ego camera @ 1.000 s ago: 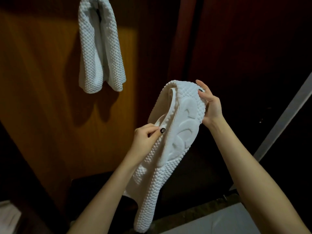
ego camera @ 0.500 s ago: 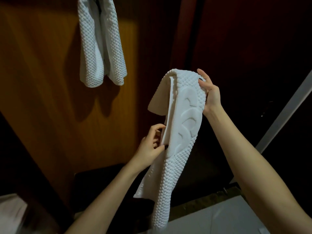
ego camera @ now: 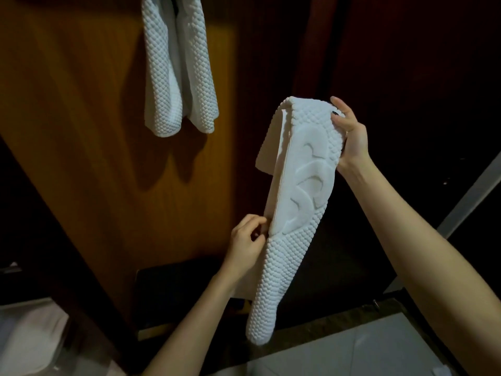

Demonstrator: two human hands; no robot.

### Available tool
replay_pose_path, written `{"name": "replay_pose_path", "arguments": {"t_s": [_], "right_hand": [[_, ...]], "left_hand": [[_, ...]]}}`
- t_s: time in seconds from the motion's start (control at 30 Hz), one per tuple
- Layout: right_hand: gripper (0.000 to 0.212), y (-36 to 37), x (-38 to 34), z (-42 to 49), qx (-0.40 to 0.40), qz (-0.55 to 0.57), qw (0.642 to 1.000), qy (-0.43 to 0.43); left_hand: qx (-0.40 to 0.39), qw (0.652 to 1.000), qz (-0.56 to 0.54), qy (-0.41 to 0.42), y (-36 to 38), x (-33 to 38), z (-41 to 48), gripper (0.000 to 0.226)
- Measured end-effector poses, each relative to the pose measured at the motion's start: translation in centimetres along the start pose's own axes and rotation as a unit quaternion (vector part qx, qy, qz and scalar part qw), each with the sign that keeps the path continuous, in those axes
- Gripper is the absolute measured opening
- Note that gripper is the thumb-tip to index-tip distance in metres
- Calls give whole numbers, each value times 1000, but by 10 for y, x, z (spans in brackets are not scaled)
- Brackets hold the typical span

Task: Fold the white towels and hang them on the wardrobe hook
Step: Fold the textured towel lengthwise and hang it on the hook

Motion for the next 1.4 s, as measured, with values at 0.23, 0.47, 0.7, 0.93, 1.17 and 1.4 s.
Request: {"name": "replay_pose_path", "arguments": {"t_s": [0.23, 0.47, 0.7, 0.93, 1.17, 1.4], "right_hand": [[34, 19, 2, 4, -32, 39, 999, 15], [31, 25, -13, 10, -51, 160, 986, 19], [29, 26, -20, 14, -67, 201, 977, 27], [31, 13, -7, 15, -44, 147, 988, 33], [29, -16, -9, 20, -2, 181, 983, 35], [29, -37, -20, 22, 31, 200, 979, 10]], "left_hand": [[-73, 993, -85, -41, -6, 2, -4, 35], [52, 974, -179, -127, -29, -1, -5, 27], [123, 992, -24, 13, -52, 23, -12, 28], [-2, 975, -194, -108, -14, -5, -16, 44], [13, 974, -207, -95, -29, 7, -7, 26], [31, 980, -183, -77, -28, 17, 1, 25]]}}
Point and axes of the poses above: each hand's wrist, its own z-axis towards the middle knuckle, its own y-axis out of the palm, x = y × z, the point moved 10 cm from there along z, towards the middle knuckle, and after that the axes turned 6 degrees about z, right-handed, at the moved point
